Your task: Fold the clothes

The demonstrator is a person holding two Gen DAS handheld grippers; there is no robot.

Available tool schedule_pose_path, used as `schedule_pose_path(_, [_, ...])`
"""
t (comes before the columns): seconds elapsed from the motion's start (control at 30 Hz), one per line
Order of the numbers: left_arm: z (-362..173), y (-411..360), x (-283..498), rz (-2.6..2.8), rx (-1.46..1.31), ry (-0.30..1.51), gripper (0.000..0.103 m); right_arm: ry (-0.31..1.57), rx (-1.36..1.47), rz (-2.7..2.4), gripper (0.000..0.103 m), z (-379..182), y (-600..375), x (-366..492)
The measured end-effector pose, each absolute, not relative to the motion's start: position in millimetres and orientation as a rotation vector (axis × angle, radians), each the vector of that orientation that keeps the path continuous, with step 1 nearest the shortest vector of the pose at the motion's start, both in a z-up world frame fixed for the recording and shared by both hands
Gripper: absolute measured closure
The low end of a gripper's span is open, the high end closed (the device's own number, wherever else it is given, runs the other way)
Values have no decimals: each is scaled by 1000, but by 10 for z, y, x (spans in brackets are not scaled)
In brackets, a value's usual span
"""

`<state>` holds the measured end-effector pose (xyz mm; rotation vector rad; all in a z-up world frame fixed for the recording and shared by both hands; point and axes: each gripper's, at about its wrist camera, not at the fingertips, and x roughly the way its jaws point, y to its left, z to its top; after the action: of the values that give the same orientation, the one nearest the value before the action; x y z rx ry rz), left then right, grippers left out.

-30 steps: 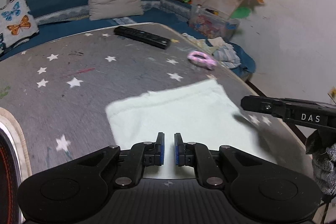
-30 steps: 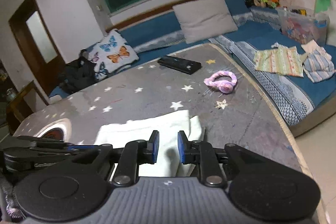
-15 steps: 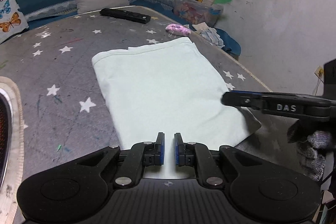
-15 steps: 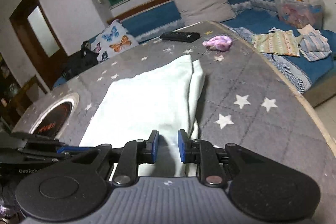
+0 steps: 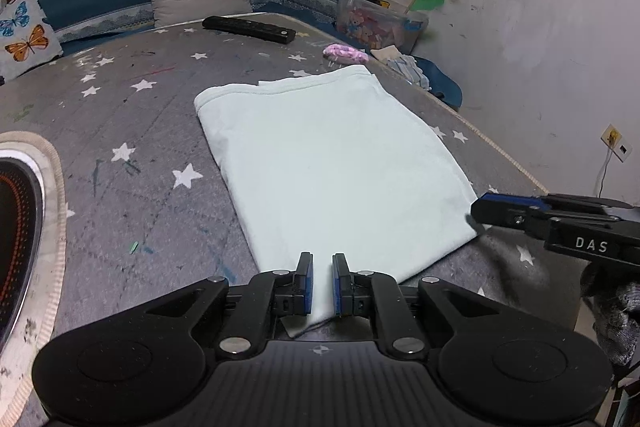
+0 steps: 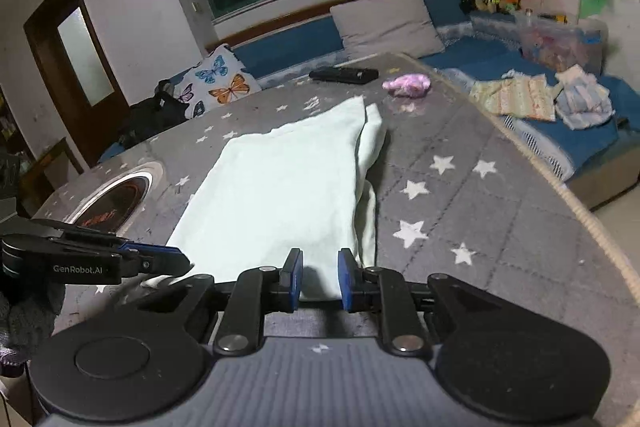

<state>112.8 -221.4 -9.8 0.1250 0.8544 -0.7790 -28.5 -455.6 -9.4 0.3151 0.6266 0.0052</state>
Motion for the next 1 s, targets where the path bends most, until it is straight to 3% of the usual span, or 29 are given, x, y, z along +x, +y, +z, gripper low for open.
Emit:
schedule_pose_path(0.17, [-102, -2193, 1085, -775, 124, 849, 91, 586, 314, 4, 69, -67, -4500, -283])
schedule_pose_path(0.43, [-80, -2130, 995, -773, 125, 838, 83, 585, 286, -37, 64, -94, -4399, -309])
schedule_pose_path(0.8, [-99, -2024, 894, -762, 135, 817, 82, 630, 66, -47, 63, -199, -3996, -160])
schedule_pose_path(1.0, [-117, -1887, 837, -736, 105, 825, 75, 619, 64, -52, 52, -138, -3902, -242])
